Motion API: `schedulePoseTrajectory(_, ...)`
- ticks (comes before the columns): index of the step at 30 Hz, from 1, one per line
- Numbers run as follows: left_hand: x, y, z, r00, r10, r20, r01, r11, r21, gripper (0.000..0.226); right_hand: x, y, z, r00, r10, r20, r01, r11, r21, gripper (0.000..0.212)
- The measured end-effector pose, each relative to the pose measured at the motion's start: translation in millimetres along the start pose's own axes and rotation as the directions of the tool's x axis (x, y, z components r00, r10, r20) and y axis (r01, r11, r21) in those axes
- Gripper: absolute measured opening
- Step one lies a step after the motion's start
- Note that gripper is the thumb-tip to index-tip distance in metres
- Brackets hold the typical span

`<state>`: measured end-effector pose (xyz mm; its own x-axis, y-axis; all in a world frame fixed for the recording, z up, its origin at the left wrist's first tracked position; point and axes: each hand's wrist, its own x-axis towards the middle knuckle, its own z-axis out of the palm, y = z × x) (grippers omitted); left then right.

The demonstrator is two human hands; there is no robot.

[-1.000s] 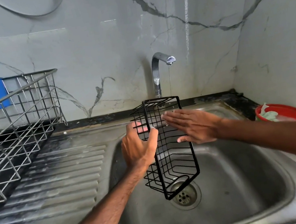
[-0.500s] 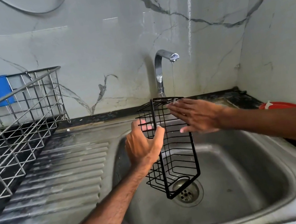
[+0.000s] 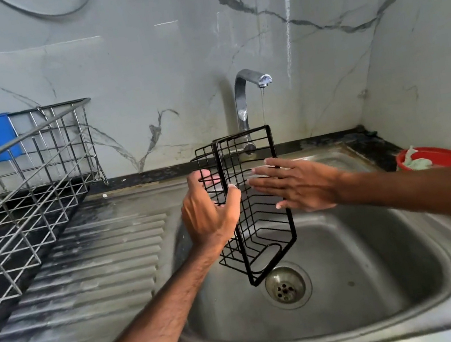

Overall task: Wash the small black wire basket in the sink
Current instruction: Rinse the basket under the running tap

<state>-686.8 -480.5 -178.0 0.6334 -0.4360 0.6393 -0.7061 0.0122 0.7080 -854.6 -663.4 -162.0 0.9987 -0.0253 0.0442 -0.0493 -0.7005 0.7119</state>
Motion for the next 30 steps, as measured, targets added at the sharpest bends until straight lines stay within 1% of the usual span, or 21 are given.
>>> schedulePoseTrajectory(3,-1.8,-0.2,-0.3,1.0,-0.007,-0.009,0.007,1.0,0.014,0.076,-10.7,-36.8,12.6,1.0,-0.016,0.008,0.016,1.0,-0.004,0.077)
schedulePoseTrajectory(6,-5.0,-0.9,2.4,0.998,-0.049,-0.026,0.049,0.999,0.003,0.083,-26.7,-61.0,26.5,0.991,-0.125,0.038,0.122,0.99,0.065,0.074)
schedulePoseTrajectory(9,-2.8,-4.1,2.2,0.993,-0.11,-0.037,0.109,0.994,-0.029,0.079,-36.7,-64.8,27.1,0.967,-0.246,0.063,0.241,0.967,0.08,0.069)
schedulePoseTrajectory(11,-2.4,-4.6,2.2,0.995,-0.099,-0.031,0.098,0.995,-0.025,0.076,-33.4,-52.0,16.3,0.964,-0.262,0.041,0.259,0.964,0.06,0.067)
schedulePoseTrajectory(13,-4.6,-3.0,3.4,0.998,-0.055,-0.022,0.055,0.998,-0.009,0.077,-22.4,-30.7,2.7,0.979,-0.205,0.004,0.205,0.977,0.057,0.066)
schedulePoseTrajectory(16,-8.1,-3.1,6.6,1.0,0.001,0.023,-0.001,1.0,0.008,0.074,-2.9,5.2,-15.7,0.999,-0.05,-0.009,0.05,0.999,0.017,0.069)
schedulePoseTrajectory(18,-9.5,-3.2,8.0,0.999,0.026,0.032,-0.026,1.0,-0.003,0.072,4.9,18.2,-21.7,0.998,0.055,-0.022,-0.056,0.998,-0.036,0.072)
schedulePoseTrajectory(20,-8.9,-2.3,7.7,0.999,0.023,0.024,-0.023,0.999,-0.026,0.071,6.1,15.3,-19.9,0.994,0.104,-0.022,-0.106,0.992,-0.07,0.075)
schedulePoseTrajectory(21,-8.2,-1.5,6.5,1.0,0.021,0.019,-0.021,0.999,-0.032,0.071,4.8,7.8,-16.4,0.995,0.103,-0.005,-0.104,0.992,-0.073,0.077)
schedulePoseTrajectory(24,-7.0,0.1,2.9,0.999,0.04,0.011,-0.039,0.999,-0.018,0.072,-7.9,-25.3,3.3,0.999,0.03,0.025,-0.029,0.999,-0.044,0.076)
schedulePoseTrajectory(27,-6.1,1.2,1.7,1.0,0.02,-0.001,-0.02,1.0,-0.017,0.074,-27.0,-56.2,22.8,0.994,-0.108,0.023,0.108,0.994,-0.016,0.068)
schedulePoseTrajectory(30,-5.6,0.1,2.4,0.999,-0.045,0.001,0.045,0.999,-0.017,0.075,-36.3,-68.9,22.8,0.961,-0.24,0.137,0.249,0.967,-0.058,0.072)
